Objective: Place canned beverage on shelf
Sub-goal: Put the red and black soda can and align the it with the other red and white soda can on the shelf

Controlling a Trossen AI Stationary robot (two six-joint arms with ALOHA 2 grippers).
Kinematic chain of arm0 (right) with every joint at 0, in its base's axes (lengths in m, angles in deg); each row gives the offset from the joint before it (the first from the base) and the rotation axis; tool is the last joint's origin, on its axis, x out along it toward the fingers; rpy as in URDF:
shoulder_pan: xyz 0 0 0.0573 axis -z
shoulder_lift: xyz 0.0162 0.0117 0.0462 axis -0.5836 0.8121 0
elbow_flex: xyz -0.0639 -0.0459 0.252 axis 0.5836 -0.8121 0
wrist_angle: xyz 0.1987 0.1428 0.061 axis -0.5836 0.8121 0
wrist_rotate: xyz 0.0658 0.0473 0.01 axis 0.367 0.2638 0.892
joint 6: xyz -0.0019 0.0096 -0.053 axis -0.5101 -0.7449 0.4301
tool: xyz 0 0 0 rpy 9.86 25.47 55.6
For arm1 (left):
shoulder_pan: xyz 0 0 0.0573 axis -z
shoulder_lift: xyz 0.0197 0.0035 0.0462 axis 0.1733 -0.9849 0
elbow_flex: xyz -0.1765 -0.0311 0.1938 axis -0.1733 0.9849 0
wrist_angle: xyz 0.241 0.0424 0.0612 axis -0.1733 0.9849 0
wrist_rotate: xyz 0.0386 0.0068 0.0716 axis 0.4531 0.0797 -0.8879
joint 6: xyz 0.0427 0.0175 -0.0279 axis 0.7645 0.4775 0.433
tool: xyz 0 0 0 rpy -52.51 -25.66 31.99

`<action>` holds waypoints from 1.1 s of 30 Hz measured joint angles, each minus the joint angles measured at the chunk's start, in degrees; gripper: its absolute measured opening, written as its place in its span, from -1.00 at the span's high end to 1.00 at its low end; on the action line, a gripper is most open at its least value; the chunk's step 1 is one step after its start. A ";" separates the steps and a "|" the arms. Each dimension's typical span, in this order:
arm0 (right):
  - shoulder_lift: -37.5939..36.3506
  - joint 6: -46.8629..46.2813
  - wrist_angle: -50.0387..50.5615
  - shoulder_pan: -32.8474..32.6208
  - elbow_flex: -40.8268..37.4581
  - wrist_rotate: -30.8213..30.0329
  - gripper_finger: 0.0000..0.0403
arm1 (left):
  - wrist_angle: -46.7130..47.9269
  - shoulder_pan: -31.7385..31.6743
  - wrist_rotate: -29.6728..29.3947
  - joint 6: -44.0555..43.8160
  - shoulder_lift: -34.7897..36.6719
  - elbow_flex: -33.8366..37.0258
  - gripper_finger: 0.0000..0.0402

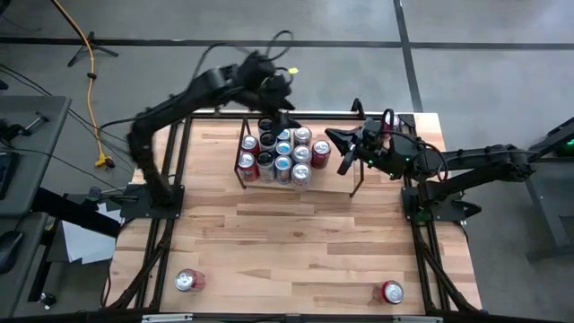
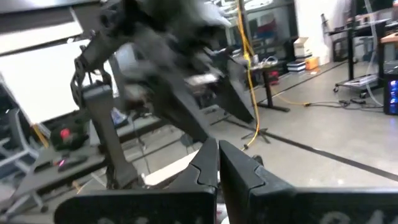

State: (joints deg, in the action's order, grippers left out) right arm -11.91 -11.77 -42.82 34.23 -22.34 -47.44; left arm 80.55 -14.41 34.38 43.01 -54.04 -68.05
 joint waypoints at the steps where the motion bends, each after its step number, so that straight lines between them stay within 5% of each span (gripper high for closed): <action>1: 0.00 0.03 0.53 0.00 0.00 0.61 1.00 | -3.69 0.75 0.00 -1.46 3.60 4.28 -0.37; 4: -0.02 0.03 1.79 0.00 0.00 2.34 1.00 | -16.85 3.51 -1.54 -7.64 14.55 18.86 -0.37; 9: -0.02 -0.19 2.80 0.00 0.00 6.50 1.00 | -38.06 10.39 -12.37 -15.54 32.38 42.65 -0.37; 14: -0.04 -0.49 2.56 -0.02 0.00 9.28 1.00 | -50.26 16.31 -20.57 -17.92 44.62 56.34 -0.37; 21: -0.07 -1.74 2.34 -0.01 0.00 11.95 1.00 | -51.09 19.31 -20.97 -14.82 52.63 60.54 -0.37; 33: -0.07 -10.88 2.61 -0.07 0.00 13.97 1.00 | -51.08 19.58 -16.75 -7.24 54.94 60.50 -0.37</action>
State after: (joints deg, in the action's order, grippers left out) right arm -11.98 -22.66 -40.22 34.16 -22.34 -33.47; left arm 29.47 5.17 17.64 35.77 0.90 -7.56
